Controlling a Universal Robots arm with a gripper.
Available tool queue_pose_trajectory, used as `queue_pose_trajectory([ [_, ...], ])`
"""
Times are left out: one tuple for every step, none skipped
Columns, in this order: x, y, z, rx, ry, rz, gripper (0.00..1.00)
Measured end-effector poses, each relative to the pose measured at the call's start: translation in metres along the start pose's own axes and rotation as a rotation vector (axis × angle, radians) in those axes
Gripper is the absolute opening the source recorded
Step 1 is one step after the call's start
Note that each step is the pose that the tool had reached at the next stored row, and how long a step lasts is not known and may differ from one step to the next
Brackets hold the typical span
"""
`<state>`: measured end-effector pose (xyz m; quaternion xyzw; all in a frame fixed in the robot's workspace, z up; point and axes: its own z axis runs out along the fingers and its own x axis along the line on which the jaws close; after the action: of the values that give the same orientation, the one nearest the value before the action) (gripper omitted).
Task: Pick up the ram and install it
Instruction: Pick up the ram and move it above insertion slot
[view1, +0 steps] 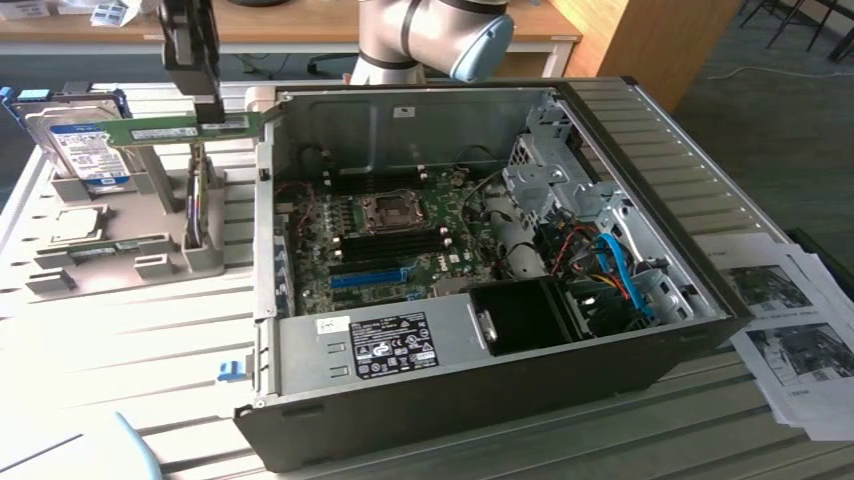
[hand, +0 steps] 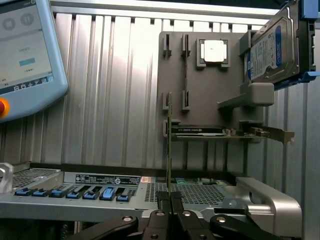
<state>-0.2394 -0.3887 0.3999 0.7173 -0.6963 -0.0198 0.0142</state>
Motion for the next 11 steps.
queue_pose_trajectory([
  [0.000,-0.0016,-0.0001,0.0000,0.0001,0.000,0.11],
  [0.000,-0.0031,-0.0002,-0.0001,0.0001,0.000,0.11],
  [0.000,-0.0046,-0.0002,0.0000,0.0000,0.000,0.11],
  [0.000,-0.0060,-0.0003,0.0000,0.0000,0.000,0.11],
  [0.000,-0.0075,-0.0004,0.0000,0.0000,0.000,0.11],
  [0.000,-0.0089,-0.0005,-0.0001,0.0001,0.000,0.11],
  [0.000,-0.0103,-0.0005,-0.0001,0.0001,0.000,0.11],
  [0.000,-0.0116,-0.0006,-0.0001,0.0000,0.000,0.11],
  [0.000,-0.0129,-0.0006,0.0000,0.0000,0.000,0.11],
  [0.000,-0.0142,-0.0007,0.0000,0.0000,0.000,0.11],
  [0.000,-0.0155,-0.0008,0.0000,0.0000,0.000,0.11],
])
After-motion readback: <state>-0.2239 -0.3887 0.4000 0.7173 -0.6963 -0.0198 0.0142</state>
